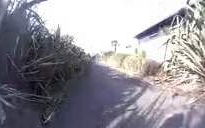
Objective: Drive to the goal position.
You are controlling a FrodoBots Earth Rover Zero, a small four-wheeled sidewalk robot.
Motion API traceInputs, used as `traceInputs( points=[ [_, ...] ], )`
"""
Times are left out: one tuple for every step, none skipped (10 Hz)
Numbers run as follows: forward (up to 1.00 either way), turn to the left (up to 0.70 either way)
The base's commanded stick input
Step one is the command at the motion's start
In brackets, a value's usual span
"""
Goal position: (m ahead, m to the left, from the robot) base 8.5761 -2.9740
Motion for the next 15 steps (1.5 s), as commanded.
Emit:
traceInputs(
  points=[
    [0.45, 0.0],
    [0.45, 0.0],
    [0.45, 0.0],
    [0.45, 0.0],
    [0.45, 0.0],
    [0.45, -0.24],
    [0.45, -0.26],
    [0.45, -0.27],
    [0.45, -0.27],
    [0.45, -0.27],
    [0.45, -0.21],
    [0.45, -0.1],
    [0.45, 0.0],
    [0.45, 0.0],
    [0.45, 0.0]
  ],
)
